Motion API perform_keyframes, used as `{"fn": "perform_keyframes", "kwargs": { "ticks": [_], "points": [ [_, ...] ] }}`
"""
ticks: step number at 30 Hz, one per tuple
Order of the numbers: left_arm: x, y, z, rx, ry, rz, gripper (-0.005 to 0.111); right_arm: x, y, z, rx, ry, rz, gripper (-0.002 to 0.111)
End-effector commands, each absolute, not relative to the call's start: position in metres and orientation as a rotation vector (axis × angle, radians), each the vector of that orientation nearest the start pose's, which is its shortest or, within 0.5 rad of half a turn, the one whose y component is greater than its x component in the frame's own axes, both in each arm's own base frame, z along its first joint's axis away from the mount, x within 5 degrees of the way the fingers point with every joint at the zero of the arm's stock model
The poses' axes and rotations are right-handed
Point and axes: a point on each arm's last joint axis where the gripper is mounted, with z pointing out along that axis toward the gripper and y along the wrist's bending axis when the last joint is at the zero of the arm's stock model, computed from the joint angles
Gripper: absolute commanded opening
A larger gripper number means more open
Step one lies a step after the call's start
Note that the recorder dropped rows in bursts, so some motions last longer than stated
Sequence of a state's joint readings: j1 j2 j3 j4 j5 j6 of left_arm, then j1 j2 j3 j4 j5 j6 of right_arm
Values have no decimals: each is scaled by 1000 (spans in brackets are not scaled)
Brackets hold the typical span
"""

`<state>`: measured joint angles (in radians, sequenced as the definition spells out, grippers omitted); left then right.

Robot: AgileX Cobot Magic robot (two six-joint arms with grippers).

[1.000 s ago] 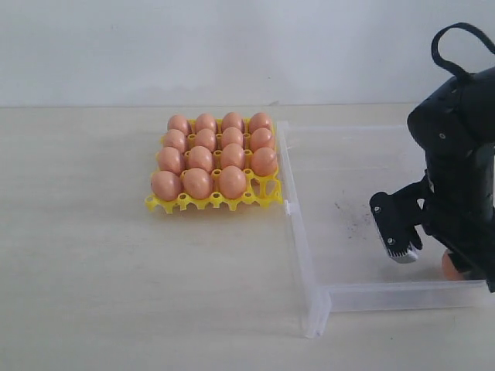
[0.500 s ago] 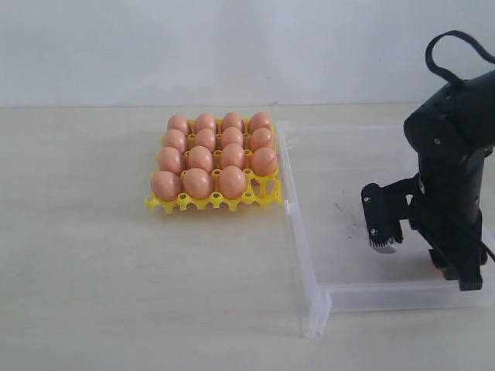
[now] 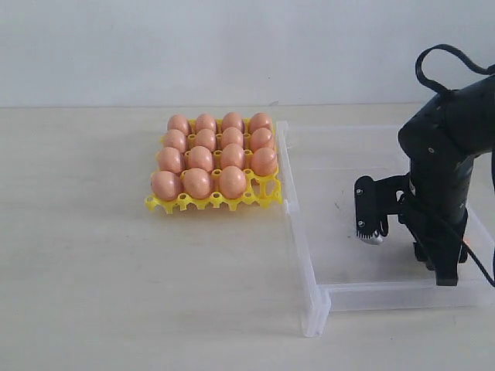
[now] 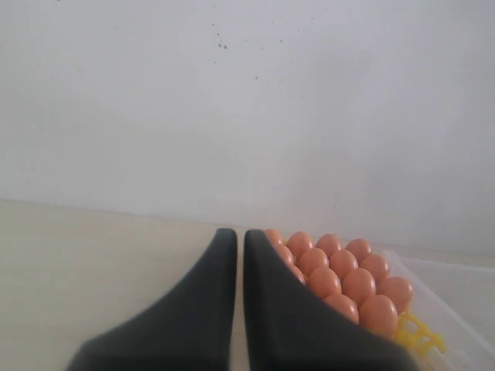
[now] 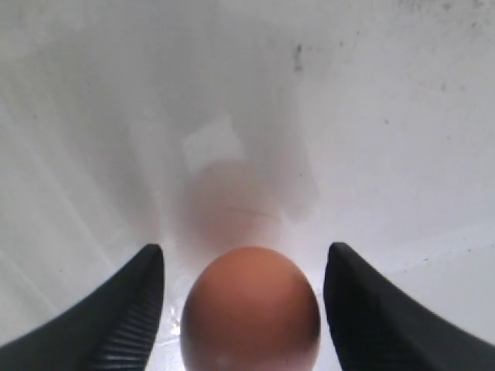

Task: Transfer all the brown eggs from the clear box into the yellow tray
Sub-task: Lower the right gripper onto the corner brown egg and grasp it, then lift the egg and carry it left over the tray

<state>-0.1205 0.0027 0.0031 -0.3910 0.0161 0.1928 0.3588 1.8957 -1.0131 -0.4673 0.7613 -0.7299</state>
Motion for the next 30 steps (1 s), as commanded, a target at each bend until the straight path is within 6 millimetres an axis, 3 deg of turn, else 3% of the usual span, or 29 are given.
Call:
{"fn": "perform_keyframes", "kwargs": {
  "ticks": [1, 11, 13, 15, 16, 21, 26, 30],
  "points": [
    [56, -7, 213, -66, 1488, -276, 4, 312, 85, 125, -2110, 2372, -527, 55],
    [56, -7, 213, -66, 1488, -276, 4, 312, 84, 125, -2022, 2440, -554, 54],
    [56, -7, 213, -66, 1488, -276, 4, 312, 83, 125, -2020, 2443, -554, 41],
    [56, -7, 213, -66, 1488, -276, 4, 313, 84, 125, -1983, 2463, -552, 9],
    [56, -7, 213, -66, 1488, -276, 4, 313, 84, 125, -1944, 2475, -550, 0],
    [56, -7, 213, -66, 1488, -276, 4, 324, 91, 127, -1669, 2485, -524, 0],
    [56, -7, 213, -66, 1488, -276, 4, 346, 103, 141, -1073, 2522, -416, 0],
    [56, -7, 213, -66, 1488, -276, 4, 349, 109, 149, -944, 2492, -321, 0]
  ]
}}
